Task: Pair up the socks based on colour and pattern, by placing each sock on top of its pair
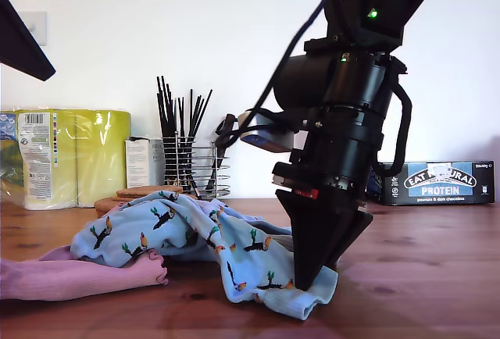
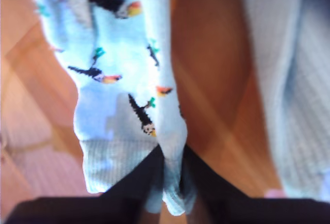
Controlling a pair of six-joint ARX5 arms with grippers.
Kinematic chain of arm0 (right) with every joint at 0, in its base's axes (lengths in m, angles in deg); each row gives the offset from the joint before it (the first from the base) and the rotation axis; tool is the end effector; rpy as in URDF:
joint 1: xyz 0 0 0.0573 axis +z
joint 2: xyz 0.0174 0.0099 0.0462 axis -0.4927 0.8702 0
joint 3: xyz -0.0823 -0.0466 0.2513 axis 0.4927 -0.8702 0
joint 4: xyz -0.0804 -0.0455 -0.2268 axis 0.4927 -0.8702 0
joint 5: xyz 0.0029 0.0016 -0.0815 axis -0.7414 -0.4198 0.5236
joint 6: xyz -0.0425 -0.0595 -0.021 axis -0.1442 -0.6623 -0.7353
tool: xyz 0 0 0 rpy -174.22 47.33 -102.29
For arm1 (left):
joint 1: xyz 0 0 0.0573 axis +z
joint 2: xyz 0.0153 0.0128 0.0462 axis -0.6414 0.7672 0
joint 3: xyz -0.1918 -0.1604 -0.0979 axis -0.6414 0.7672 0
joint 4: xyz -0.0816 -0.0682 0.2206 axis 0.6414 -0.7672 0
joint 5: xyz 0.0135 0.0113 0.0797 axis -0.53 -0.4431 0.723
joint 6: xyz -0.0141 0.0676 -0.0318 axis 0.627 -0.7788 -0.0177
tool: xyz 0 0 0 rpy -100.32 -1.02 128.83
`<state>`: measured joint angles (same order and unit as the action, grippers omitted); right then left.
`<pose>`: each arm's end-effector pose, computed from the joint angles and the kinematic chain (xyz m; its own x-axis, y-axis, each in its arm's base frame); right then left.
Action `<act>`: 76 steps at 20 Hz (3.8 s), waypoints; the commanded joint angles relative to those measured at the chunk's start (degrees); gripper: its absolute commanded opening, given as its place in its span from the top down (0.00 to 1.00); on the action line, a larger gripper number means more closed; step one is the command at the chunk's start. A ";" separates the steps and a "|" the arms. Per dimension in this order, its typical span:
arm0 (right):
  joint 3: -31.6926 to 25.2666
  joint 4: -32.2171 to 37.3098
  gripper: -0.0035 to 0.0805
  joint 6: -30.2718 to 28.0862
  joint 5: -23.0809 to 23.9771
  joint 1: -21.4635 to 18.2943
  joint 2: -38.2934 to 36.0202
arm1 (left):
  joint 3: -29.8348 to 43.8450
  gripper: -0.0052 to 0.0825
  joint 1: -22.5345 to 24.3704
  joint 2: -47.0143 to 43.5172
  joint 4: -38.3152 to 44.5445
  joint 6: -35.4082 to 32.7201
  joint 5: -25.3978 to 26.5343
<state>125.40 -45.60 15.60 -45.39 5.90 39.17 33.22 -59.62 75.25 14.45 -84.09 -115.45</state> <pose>0.2725 0.2132 0.1260 -0.0265 0.2997 -0.9537 -0.8131 0.5485 0.1950 0.1625 -0.0876 0.2574 0.3830 -0.6182 -0.6864 0.8425 0.5384 -0.0148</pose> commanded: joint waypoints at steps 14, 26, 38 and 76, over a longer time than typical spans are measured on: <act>0.46 -19.74 0.97 -3.26 8.72 -1.14 -22.47 | -0.20 0.97 0.07 0.15 0.15 0.07 -0.02; 0.37 -32.26 0.69 -3.54 24.04 -13.18 -23.30 | -0.20 0.97 0.04 0.15 1.60 0.66 -0.07; 0.37 -10.95 0.97 25.05 5.84 -9.35 -20.79 | -0.20 0.97 0.04 0.15 1.88 0.66 -1.29; 0.11 -23.56 0.97 17.44 -1.07 12.68 -12.33 | -2.16 0.97 0.07 -13.90 -6.97 5.49 -2.16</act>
<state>125.83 -68.42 32.02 -46.29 18.47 30.13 30.58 -59.62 60.21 7.92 -79.20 -117.28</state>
